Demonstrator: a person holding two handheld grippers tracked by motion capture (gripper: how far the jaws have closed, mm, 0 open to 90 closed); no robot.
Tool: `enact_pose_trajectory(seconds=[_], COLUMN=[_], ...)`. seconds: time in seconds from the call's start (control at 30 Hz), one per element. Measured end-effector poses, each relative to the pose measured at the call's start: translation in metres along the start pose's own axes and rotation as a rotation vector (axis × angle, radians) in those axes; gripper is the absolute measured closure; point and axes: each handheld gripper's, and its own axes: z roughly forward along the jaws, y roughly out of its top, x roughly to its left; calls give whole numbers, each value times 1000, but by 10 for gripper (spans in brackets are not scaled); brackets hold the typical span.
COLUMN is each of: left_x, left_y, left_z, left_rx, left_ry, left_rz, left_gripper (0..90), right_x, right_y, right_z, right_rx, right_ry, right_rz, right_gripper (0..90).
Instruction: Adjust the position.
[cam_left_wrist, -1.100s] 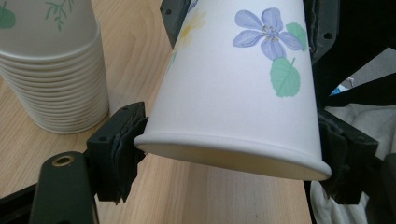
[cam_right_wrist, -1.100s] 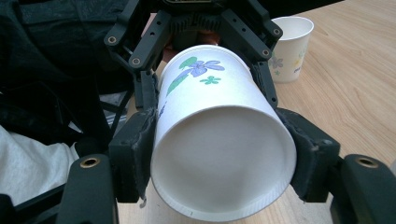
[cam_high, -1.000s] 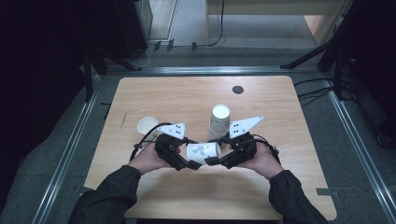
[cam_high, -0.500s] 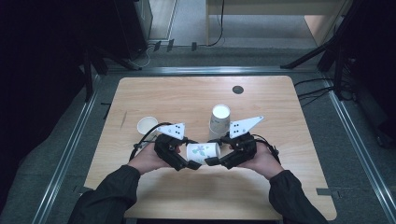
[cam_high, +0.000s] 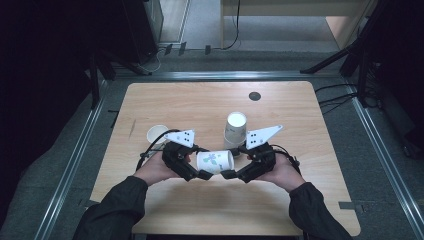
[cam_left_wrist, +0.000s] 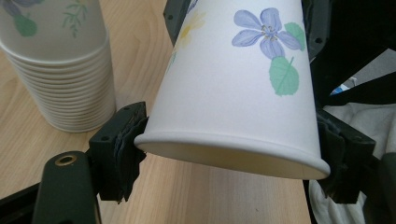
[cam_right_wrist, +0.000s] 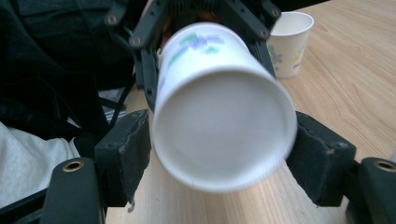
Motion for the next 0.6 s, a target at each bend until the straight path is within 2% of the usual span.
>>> enact_pose_trajectory(seconds=[0.33,0.43,0.6], left_x=[-2,-1,0], left_y=[10,15,25], left_z=[-24,-28,-32], left_rx=[27,59,108], left_ry=[38,53,55], left_rz=[3,9,21], left_gripper=[212,212,212], right_x=[-2,-3,-3], right_y=[-6,-8,-8], right_z=[-5,-5,-4], right_rx=[30,46,58], right_ry=[-46,-58,-73], right_rz=[2,11,10], right_gripper=[266,266,266])
